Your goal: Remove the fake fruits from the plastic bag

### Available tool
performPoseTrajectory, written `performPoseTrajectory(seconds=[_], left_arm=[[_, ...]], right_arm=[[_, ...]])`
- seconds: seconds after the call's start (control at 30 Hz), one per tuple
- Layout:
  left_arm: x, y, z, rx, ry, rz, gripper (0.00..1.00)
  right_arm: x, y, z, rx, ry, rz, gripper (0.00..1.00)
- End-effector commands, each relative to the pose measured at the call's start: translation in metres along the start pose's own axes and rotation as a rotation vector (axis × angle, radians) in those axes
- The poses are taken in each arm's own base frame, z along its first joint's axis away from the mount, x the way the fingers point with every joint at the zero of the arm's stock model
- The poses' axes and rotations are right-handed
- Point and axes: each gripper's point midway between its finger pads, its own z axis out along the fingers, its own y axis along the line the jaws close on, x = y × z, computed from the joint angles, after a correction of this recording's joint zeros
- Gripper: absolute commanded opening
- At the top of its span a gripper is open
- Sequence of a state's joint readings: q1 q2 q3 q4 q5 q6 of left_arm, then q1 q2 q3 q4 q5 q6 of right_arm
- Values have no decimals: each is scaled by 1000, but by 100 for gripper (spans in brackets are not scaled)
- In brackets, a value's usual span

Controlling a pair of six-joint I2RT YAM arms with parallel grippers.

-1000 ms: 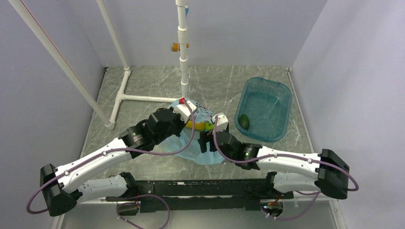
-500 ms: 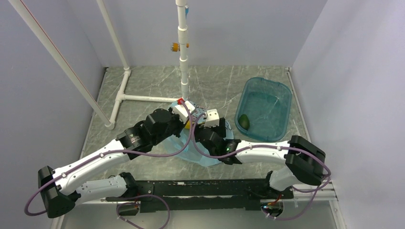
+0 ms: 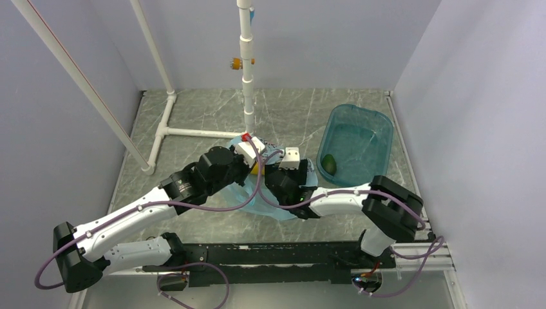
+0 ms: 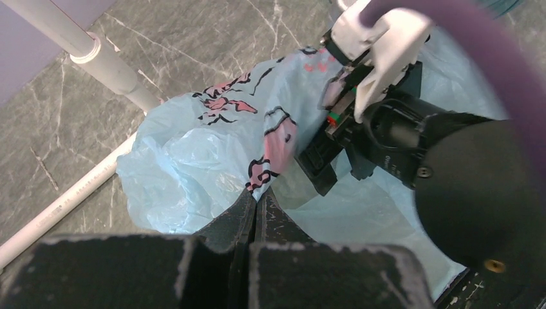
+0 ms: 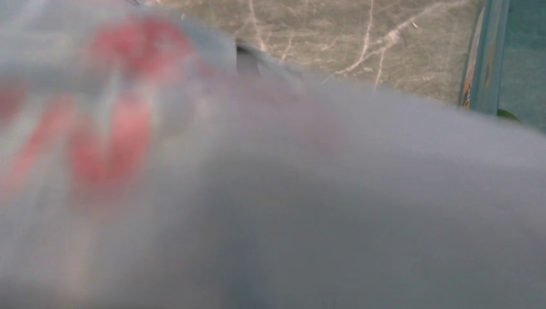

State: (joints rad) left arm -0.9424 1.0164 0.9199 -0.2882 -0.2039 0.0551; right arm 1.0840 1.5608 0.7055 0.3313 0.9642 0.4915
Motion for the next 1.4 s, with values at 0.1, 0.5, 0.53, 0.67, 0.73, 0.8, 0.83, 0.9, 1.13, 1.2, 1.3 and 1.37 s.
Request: performPoseTrajectory(seconds=[0.1,0.5,0.53,0.67,0.73,0.8,0.83,0.9,1.13,1.2,1.3,1.37], left_arm=[[-17,-2,0,6,-59,-22,0],[-16,-1,1,-2,-60,-16,0],[-15,-1,2,1,-51,-15,0],[-14,0,1,-5,-48,-17,0],[-14,0,1,-6,-50,-17,0],[-13,0,1,-8,-44,-18,0],[-13,0,2,-10,-41,-16,0],[-12,1,2,-15,-39,-16,0],[-14,1,4,-15,-36,-5,0],[-12,1,4,-13,-24,-5,0],[-12,0,5,-10,-31,-6,0],[-13,-1,5,-5,-31,-7,0]], right_arm=[[11,-9,24,76,-1,82,92],[26,-11,51,40,35,29,82],[28,-10,53,36,35,22,82],[32,-9,55,38,44,27,80],[29,-6,54,17,35,28,72],[22,-5,52,11,24,37,63],[17,-5,51,5,13,43,58],[7,-6,48,-5,-12,52,52],[-15,-4,27,-93,-36,60,35],[-17,-2,18,-135,-34,58,32],[-14,0,6,-185,-16,66,31],[-14,-1,1,-205,-20,84,33]])
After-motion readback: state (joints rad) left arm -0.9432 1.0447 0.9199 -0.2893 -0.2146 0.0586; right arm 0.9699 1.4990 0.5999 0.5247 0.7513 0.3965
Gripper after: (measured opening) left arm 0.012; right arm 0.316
